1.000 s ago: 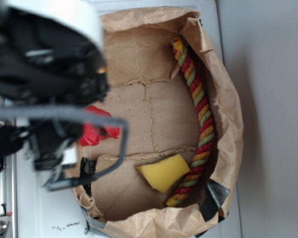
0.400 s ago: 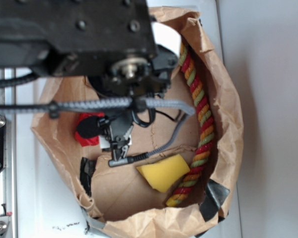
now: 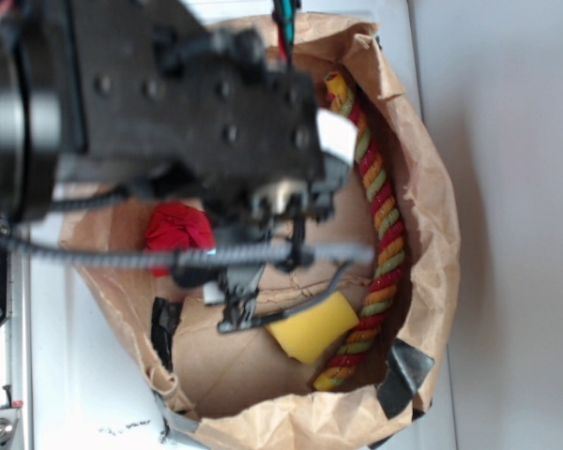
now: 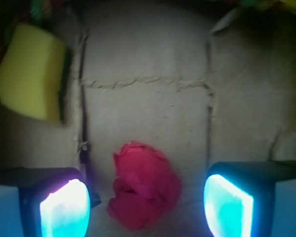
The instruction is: Grab the red paper.
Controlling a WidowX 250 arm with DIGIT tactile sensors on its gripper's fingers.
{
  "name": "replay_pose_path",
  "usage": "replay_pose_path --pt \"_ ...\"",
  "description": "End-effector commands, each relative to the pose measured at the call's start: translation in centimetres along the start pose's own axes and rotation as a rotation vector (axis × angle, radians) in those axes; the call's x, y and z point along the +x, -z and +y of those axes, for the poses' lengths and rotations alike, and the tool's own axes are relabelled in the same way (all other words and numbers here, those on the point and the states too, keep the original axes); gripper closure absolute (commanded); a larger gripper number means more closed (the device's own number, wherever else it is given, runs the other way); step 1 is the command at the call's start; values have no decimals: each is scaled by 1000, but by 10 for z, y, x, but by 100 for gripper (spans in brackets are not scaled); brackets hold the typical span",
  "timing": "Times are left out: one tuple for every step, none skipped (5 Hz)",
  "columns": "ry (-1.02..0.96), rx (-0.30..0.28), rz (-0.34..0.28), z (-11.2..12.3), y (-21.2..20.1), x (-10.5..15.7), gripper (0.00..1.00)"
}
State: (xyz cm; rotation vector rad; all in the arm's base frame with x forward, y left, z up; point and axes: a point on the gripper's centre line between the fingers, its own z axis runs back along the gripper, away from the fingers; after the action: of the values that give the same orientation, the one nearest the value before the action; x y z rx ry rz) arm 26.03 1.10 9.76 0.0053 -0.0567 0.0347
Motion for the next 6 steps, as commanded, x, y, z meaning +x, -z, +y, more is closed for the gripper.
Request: replay_pose_path --pt "30 -11 -14 -16 -1 0 0" --pt "36 -10 1 -18 8 1 0" --pt "32 -10 22 -28 12 -13 0" --pt "32 -10 22 -28 12 -13 0" --pt "32 -10 22 -28 12 -13 0" --pt "32 -10 22 -28 12 -13 0"
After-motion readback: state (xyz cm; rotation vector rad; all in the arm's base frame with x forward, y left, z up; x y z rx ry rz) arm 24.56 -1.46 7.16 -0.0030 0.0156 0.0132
